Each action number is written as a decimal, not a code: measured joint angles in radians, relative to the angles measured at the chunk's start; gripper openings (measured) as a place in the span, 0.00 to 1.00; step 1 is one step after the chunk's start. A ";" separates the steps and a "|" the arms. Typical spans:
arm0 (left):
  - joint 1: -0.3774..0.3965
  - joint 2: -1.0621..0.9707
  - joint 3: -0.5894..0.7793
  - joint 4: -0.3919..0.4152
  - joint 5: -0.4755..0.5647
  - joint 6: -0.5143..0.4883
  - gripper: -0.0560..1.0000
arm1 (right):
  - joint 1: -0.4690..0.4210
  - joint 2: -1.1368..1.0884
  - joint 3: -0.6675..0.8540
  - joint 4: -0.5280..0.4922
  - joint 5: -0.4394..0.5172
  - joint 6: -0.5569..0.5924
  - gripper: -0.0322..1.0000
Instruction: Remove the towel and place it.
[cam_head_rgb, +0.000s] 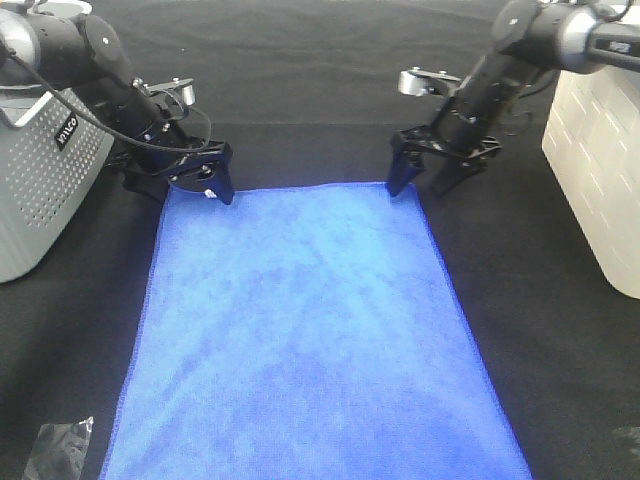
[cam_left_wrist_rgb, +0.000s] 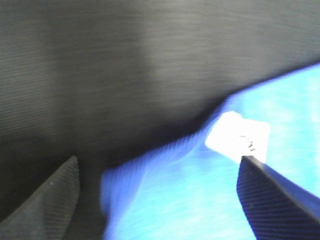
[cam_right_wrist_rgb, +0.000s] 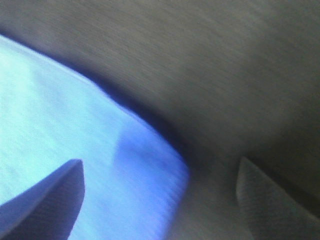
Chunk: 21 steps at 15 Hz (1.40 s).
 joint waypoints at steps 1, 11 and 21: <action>-0.003 0.000 0.000 -0.003 -0.001 -0.001 0.82 | 0.032 0.002 0.000 0.000 -0.030 0.000 0.83; -0.007 0.006 0.000 -0.011 -0.007 -0.001 0.62 | 0.074 0.006 0.000 -0.087 -0.094 -0.001 0.55; -0.008 0.018 0.000 -0.015 -0.016 -0.001 0.07 | 0.073 0.008 0.000 -0.089 -0.099 -0.019 0.06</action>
